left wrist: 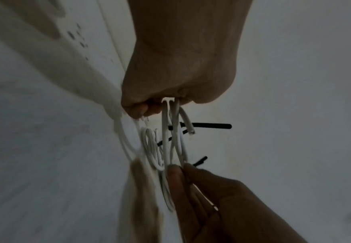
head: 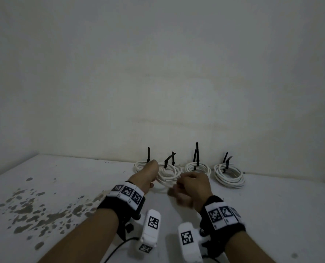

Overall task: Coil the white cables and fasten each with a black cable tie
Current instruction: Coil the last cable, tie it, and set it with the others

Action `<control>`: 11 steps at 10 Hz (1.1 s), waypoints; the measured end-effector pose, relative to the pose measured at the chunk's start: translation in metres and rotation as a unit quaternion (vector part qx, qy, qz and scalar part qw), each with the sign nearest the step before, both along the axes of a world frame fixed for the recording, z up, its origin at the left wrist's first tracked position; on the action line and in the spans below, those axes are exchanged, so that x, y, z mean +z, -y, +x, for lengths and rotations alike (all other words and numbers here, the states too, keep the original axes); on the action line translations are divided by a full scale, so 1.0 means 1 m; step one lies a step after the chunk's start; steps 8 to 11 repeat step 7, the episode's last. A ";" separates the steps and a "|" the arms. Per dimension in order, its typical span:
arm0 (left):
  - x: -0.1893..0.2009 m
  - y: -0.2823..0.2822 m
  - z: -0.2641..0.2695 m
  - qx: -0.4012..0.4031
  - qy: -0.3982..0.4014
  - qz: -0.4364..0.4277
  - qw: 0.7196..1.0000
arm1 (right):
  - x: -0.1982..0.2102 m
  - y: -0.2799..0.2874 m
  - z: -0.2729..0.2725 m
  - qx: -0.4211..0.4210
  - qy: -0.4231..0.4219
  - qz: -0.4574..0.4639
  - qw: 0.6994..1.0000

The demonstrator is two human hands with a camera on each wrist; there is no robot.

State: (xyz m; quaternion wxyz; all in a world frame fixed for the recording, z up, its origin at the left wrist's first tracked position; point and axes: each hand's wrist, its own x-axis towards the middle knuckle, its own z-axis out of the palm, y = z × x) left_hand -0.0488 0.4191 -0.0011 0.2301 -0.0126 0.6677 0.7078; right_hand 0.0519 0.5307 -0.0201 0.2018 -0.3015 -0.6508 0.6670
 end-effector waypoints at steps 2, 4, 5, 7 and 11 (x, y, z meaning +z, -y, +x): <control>-0.012 -0.026 -0.039 -0.078 -0.150 -0.134 0.976 | -0.019 -0.035 -0.055 -0.078 0.000 0.011 0.997; -0.038 -0.046 -0.060 -0.101 -0.232 -0.199 0.947 | -0.016 -0.026 -0.064 -0.150 0.020 0.116 0.982; -0.039 -0.052 -0.065 -0.107 -0.249 -0.216 0.938 | -0.019 -0.022 -0.064 -0.112 0.024 0.151 0.982; -0.051 -0.050 -0.080 -0.094 -0.306 -0.213 0.923 | -0.021 -0.025 -0.061 -0.008 0.063 0.181 0.982; -0.051 -0.050 -0.080 -0.094 -0.306 -0.213 0.923 | -0.021 -0.025 -0.061 -0.008 0.063 0.181 0.982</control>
